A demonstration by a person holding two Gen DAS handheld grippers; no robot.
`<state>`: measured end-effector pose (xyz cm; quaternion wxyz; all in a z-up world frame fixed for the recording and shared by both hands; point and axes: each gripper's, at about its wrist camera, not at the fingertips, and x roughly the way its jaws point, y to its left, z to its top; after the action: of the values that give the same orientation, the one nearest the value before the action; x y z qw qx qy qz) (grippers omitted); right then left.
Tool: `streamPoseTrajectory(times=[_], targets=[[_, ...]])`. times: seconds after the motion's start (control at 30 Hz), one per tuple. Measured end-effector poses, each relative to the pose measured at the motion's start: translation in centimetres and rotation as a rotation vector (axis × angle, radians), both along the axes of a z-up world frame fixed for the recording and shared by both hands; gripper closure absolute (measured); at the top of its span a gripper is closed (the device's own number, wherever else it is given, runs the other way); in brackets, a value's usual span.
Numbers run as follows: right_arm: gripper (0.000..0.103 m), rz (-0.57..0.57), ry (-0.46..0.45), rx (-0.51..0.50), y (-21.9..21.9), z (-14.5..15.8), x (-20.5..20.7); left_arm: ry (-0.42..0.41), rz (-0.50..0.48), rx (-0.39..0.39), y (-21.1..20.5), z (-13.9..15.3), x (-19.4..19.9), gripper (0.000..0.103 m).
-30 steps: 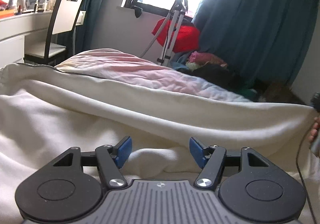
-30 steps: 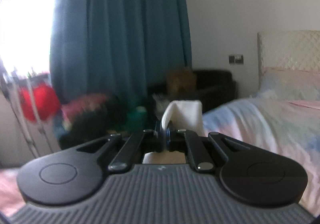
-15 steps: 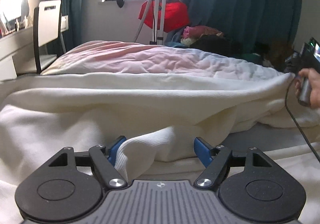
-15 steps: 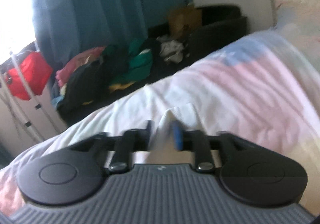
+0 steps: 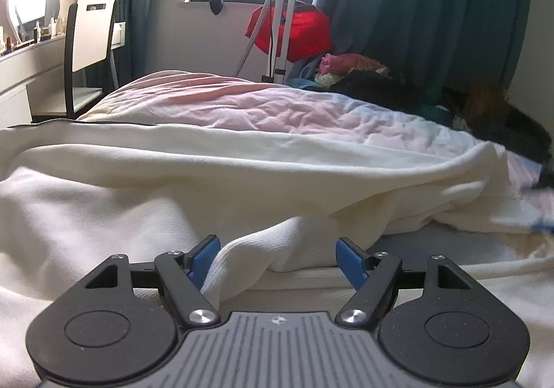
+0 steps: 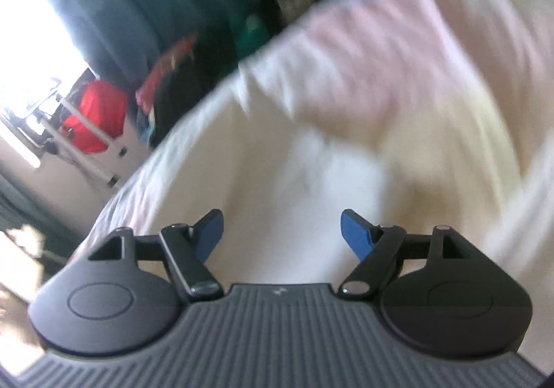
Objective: Fold clothes
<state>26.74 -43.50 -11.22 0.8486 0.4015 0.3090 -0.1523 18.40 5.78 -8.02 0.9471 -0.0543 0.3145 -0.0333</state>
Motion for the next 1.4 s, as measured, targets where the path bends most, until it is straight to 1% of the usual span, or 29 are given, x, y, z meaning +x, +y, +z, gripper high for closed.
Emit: streamPoseTrajectory(times=[0.1, 0.17, 0.23, 0.27, 0.3, 0.33, 0.37, 0.43, 0.5, 0.6, 0.67, 0.73, 0.77, 0.83, 0.93, 1.0, 1.07, 1.1, 1.2, 1.27, 1.33, 1.4], targets=[[0.026, -0.01, 0.042, 0.052, 0.4, -2.1, -0.7, 0.001, 0.006, -0.033, 0.3, 0.2, 0.1, 0.028], [0.027, -0.047, 0.017, 0.043, 0.5, -2.7, -0.1, 0.002, 0.01, -0.048, 0.5, 0.1, 0.2, 0.028], [0.039, -0.081, -0.002, -0.014, 0.6, -2.4, 1.0, 0.002, 0.006, -0.046, 0.5, 0.0, 0.2, 0.028], [0.06, -0.098, 0.009, -0.053, 0.6, -2.1, 1.8, -0.001, 0.002, -0.043, 0.5, 0.0, 0.1, 0.028], [0.09, -0.115, 0.024, -0.093, 0.5, -1.6, 2.5, -0.003, 0.001, -0.045, 0.5, 0.0, 0.2, 0.028], [0.095, -0.149, 0.044, -0.122, 0.4, -1.0, 3.1, -0.004, 0.001, -0.046, 0.5, -0.1, 0.3, 0.028], [0.096, -0.195, 0.051, -0.158, 0.5, 0.1, 3.7, -0.011, 0.001, -0.058, 0.6, -0.1, 0.3, 0.028], [0.097, -0.219, 0.012, -0.252, 1.1, 3.1, 4.8, -0.025, -0.001, -0.082, 0.8, 0.0, 0.4, 0.028], [0.097, -0.219, -0.067, -0.332, 2.0, 7.3, 6.0, -0.036, -0.008, -0.097, 1.0, 0.3, 0.4, 0.029], [0.097, -0.206, -0.201, -0.377, 3.0, 13.4, 7.2, -0.058, -0.021, -0.118, 1.2, 0.7, 0.2, 0.029], [0.097, -0.183, -0.25, -0.47, 3.7, 16.0, 7.4, -0.069, -0.026, -0.128, 1.3, 1.0, 0.1, 0.029], [0.097, -0.18, -0.267, -0.499, 3.2, 16.3, 6.6, -0.079, -0.029, -0.138, 1.5, 1.2, 0.0, 0.029], [0.097, -0.184, -0.247, -0.502, 2.6, 15.5, 6.0, -0.077, -0.03, -0.145, 1.5, 1.2, 0.0, 0.029], [0.097, -0.178, -0.175, -0.502, 1.3, 12.8, 4.6, -0.069, -0.03, -0.161, 1.6, 1.2, 0.1, 0.029], [0.097, -0.187, -0.066, -0.46, -0.8, 7.1, 1.5, -0.059, -0.034, -0.159, 1.5, 1.2, 0.0, 0.029], [0.097, -0.194, 0.012, -0.417, -2.1, 2.9, 0.1, -0.067, -0.042, -0.151, 1.4, 1.3, -0.3, 0.029], [0.097, -0.204, 0.033, -0.38, -2.9, 0.0, -2.0, -0.071, -0.047, -0.142, 1.3, 1.3, -0.5, 0.029], [0.097, -0.209, 0.029, -0.381, -3.0, -0.7, -2.9, -0.074, -0.049, -0.138, 1.2, 1.4, -0.6, 0.029], [0.097, -0.222, -0.003, -0.37, -3.2, -0.3, -4.1, -0.08, -0.057, -0.124, 1.0, 1.5, -0.9, 0.029], [0.097, -0.22, -0.055, -0.375, -3.2, 1.2, -4.4, -0.084, -0.062, -0.115, 0.8, 1.6, -1.1, 0.029], [0.097, -0.216, -0.078, -0.387, -3.5, 2.1, -4.9, -0.087, -0.066, -0.105, 0.6, 1.7, -1.0, 0.029], [0.097, -0.225, -0.065, -0.375, -4.1, 1.4, -5.2, -0.089, -0.071, -0.106, 0.5, 1.8, -1.1, 0.029]])
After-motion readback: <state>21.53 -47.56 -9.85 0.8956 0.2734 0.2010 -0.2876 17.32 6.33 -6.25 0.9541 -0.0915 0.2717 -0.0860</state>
